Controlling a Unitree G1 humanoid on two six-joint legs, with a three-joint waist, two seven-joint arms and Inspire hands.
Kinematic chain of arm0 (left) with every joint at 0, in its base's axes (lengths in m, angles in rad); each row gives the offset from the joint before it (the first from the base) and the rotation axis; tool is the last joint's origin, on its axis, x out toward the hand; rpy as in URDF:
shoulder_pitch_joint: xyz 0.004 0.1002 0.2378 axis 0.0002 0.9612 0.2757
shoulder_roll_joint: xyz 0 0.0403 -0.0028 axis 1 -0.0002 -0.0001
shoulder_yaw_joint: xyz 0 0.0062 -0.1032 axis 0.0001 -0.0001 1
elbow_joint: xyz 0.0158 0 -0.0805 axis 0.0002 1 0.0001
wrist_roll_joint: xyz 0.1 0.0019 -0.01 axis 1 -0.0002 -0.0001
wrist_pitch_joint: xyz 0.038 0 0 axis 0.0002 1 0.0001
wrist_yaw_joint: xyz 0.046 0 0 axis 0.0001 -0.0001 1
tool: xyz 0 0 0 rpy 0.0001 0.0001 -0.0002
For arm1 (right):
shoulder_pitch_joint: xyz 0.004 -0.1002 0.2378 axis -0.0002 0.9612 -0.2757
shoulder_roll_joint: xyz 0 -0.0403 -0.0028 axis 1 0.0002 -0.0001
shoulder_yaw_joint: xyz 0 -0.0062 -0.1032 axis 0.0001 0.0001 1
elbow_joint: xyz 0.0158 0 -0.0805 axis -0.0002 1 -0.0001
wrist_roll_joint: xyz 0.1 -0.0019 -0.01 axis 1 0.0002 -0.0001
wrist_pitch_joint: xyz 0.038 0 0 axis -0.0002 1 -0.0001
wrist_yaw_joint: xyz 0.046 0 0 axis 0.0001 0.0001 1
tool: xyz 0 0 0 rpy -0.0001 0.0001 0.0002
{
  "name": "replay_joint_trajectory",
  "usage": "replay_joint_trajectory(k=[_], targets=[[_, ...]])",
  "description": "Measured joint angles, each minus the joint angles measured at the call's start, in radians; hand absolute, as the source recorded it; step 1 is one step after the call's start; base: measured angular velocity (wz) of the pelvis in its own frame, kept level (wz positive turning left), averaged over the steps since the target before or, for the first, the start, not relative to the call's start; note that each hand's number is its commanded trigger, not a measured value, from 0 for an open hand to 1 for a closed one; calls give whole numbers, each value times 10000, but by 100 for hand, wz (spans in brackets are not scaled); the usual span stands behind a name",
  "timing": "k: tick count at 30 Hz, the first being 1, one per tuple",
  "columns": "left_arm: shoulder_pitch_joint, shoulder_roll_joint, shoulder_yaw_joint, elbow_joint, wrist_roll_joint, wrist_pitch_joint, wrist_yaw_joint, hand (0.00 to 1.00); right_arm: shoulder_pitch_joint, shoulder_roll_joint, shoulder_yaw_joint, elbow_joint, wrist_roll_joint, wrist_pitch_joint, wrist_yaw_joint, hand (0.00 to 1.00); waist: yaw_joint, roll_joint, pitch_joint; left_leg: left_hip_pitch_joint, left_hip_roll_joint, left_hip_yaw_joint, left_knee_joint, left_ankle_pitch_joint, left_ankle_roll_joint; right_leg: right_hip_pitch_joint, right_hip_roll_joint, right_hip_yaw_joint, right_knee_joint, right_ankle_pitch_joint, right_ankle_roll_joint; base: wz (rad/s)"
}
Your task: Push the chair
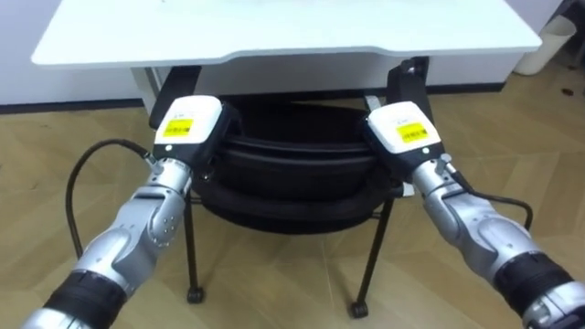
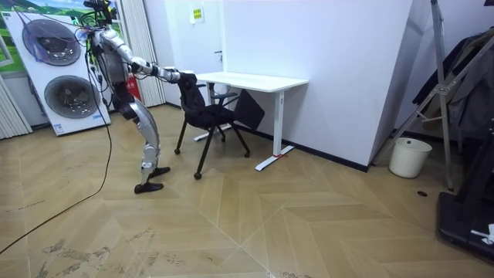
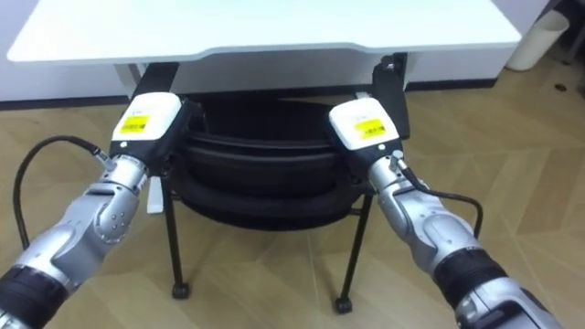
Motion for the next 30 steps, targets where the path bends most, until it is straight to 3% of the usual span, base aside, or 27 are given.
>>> replay_joint_trajectory(k=[3,6,11,14,17,20,22,24,30], targets=[[-29,4,85,-5,167,-92,-83,100,-1,102,-118,218,2,-60,0,100,-49,-100,34,14,-7,20,492,-419,51,-229,-592,-785,961,142,186,-12],[-248,24,47,14,207,-130,-140,100,-49,79,-163,264,158,-85,-50,100,-191,-57,99,-60,10,-166,740,-588,110,-375,-720,-835,1241,372,225,7],[-423,40,28,33,231,-135,-184,100,-73,23,-137,244,277,-78,-255,100,-150,94,194,-58,30,-336,796,-692,227,-894,-681,-698,1599,886,281,-7],[-497,42,-9,126,231,-138,-202,100,-94,36,-113,240,273,-62,-258,100,-251,241,270,-25,38,-590,802,-716,218,-1375,-381,-563,558,900,253,16],[-499,40,-19,297,224,-199,-201,100,-17,65,-67,256,278,-58,-257,100,-536,269,270,79,-50,-968,849,-761,125,-1550,-95,-429,-1005,1205,151,39],[-494,15,-30,435,221,-208,-200,100,59,84,-17,277,301,-58,-256,100,-598,226,182,93,-64,-1238,954,-869,-87,-1477,296,-121,-1688,1675,-142,28],[-502,17,-63,422,215,-205,-197,100,54,95,-16,295,304,-56,-256,100,-688,204,166,136,-65,-1487,958,-834,-233,-1279,355,-299,-1775,1723,-228,27],[-521,12,-124,441,216,-196,-198,100,52,108,-15,288,301,-57,-248,100,-723,118,130,130,-65,-1649,984,-894,-396,-1178,339,-471,-1763,1936,-533,21],[-674,-12,-112,474,214,-123,-224,100,-36,80,-45,257,302,-21,-237,100,-843,51,117,182,17,-2152,811,-906,-795,-972,410,-963,-1786,1783,-824,19]])
